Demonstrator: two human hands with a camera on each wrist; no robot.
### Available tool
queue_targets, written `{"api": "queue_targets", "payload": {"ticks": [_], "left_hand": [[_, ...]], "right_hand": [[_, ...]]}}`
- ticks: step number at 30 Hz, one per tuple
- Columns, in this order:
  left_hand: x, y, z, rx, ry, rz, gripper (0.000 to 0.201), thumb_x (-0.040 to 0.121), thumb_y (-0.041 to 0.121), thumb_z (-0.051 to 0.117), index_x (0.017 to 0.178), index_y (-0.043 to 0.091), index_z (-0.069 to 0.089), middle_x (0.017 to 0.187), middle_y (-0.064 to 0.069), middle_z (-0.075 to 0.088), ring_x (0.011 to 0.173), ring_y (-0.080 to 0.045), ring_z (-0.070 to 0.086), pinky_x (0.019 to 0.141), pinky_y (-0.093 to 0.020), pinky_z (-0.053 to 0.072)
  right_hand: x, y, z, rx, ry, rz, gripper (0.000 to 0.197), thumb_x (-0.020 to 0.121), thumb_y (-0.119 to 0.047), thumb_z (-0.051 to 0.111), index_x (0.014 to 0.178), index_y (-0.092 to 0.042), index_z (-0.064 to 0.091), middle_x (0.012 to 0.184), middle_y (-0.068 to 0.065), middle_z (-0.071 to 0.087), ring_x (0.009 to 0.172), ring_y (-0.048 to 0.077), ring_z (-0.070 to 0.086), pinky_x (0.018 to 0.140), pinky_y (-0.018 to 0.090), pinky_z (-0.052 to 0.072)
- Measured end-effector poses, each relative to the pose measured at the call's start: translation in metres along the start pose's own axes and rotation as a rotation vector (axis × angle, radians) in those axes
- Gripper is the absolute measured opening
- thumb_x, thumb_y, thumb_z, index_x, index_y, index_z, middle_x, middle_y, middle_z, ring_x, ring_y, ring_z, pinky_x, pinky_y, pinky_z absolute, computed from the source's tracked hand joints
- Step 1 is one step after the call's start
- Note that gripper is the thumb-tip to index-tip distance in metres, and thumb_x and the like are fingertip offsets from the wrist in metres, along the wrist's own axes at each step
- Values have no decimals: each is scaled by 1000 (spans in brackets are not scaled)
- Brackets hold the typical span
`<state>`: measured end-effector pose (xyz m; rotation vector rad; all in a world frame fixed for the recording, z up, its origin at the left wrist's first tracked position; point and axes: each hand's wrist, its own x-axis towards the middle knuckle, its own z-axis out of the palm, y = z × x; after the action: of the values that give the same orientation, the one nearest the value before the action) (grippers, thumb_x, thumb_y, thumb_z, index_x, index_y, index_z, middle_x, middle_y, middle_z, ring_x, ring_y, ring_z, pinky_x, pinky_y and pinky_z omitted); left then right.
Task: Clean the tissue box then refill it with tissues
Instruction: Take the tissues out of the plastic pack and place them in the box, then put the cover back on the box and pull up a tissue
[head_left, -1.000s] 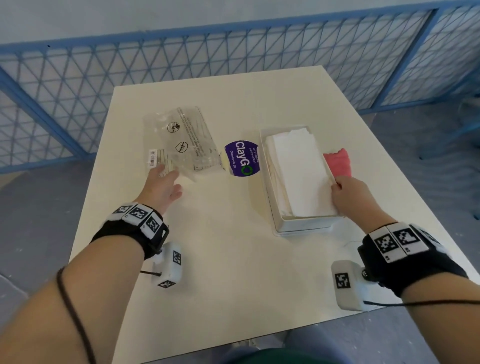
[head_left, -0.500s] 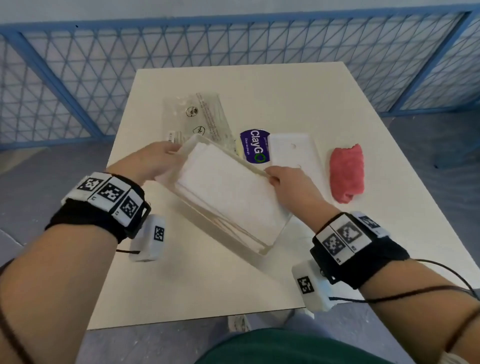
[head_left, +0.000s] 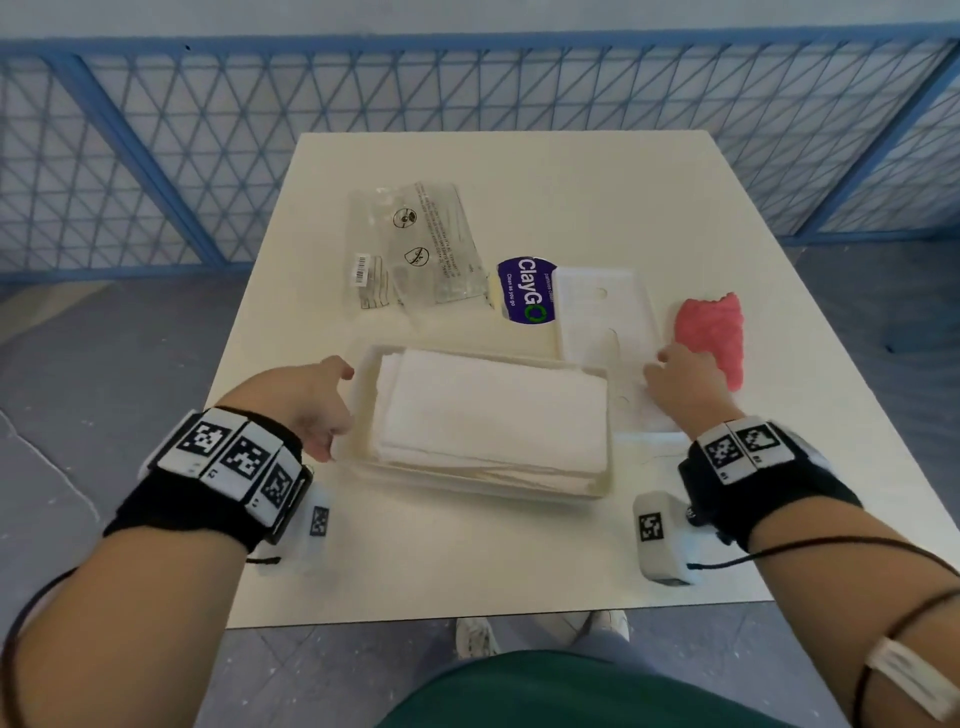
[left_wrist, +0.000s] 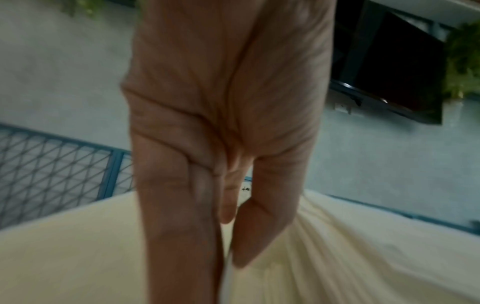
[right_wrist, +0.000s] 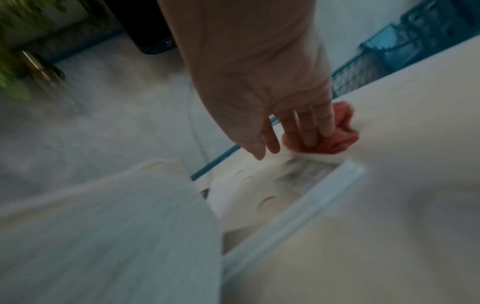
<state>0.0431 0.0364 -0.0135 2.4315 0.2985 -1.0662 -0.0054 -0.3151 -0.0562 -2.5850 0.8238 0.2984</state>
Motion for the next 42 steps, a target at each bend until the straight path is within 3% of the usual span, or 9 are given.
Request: {"api": "queue_targets", "payload": {"ticks": [7,12,21,25,29,34,37,39,42], "left_hand": [[-5,9,23,29,4,-29,90,93,9,41,145,37,-26,116,-29,62,99,-35,67,98,-50,48],[-29,24,47,317,267,240,69,98,20,38,152,32,-3,161,2,-11,148,-29,-5,120,-46,6],[-25,37,87,538,86,466,59,101,41,29,145,54,-9,157,5,-28,144,-27,-27,117,-46,-12],[-17,34,83,600,80,418,59,102,39,28,144,54,-10,157,4,-28,144,-29,-26,118,-48,-8],[-11,26,91,589,128,437,58,103,38,27,145,53,-10,157,4,-28,144,-29,-26,119,-49,-6],[-10,29,74,289,120,497,48,103,29,31,149,39,22,162,-2,1,149,-30,-5,118,-44,4],[-21,29,44,-635,384,452,21,101,12,40,111,16,58,127,-19,58,112,-33,58,91,-35,43],[-33,22,23,-1068,436,310,25,102,20,35,95,10,57,107,-18,63,80,-25,64,73,-35,53],[-42,4,12,-1060,364,223,40,101,39,39,90,7,61,89,-7,67,73,-19,64,63,-31,58]], "right_hand": [[1,16,12,-249,56,7,35,93,-4,43,128,-1,45,127,19,48,115,36,50,90,45,46],[4,22,14,-214,69,21,25,89,-3,48,113,2,52,112,20,60,98,36,61,71,36,46],[17,17,-9,419,10,-52,47,90,-14,56,135,-8,43,116,9,53,97,24,54,78,25,45],[1,12,-27,709,-178,-65,27,94,-17,56,120,-9,56,79,1,56,63,13,51,35,10,37],[-8,4,-44,721,-106,-158,23,97,-18,46,118,-22,53,87,2,48,64,19,47,34,16,40],[-45,-22,-46,308,109,-733,54,90,2,42,136,-27,46,91,-19,59,91,-24,52,85,-5,33],[-58,-29,-27,-66,173,-1032,68,78,0,31,137,-30,48,134,-2,59,121,20,58,101,34,46],[-60,-23,-13,-286,232,-1076,64,82,-4,31,136,-33,47,138,1,56,121,27,57,98,42,45],[-71,-18,4,-353,168,-1112,56,86,-11,34,137,-32,47,139,0,55,123,26,56,99,41,44]]}}
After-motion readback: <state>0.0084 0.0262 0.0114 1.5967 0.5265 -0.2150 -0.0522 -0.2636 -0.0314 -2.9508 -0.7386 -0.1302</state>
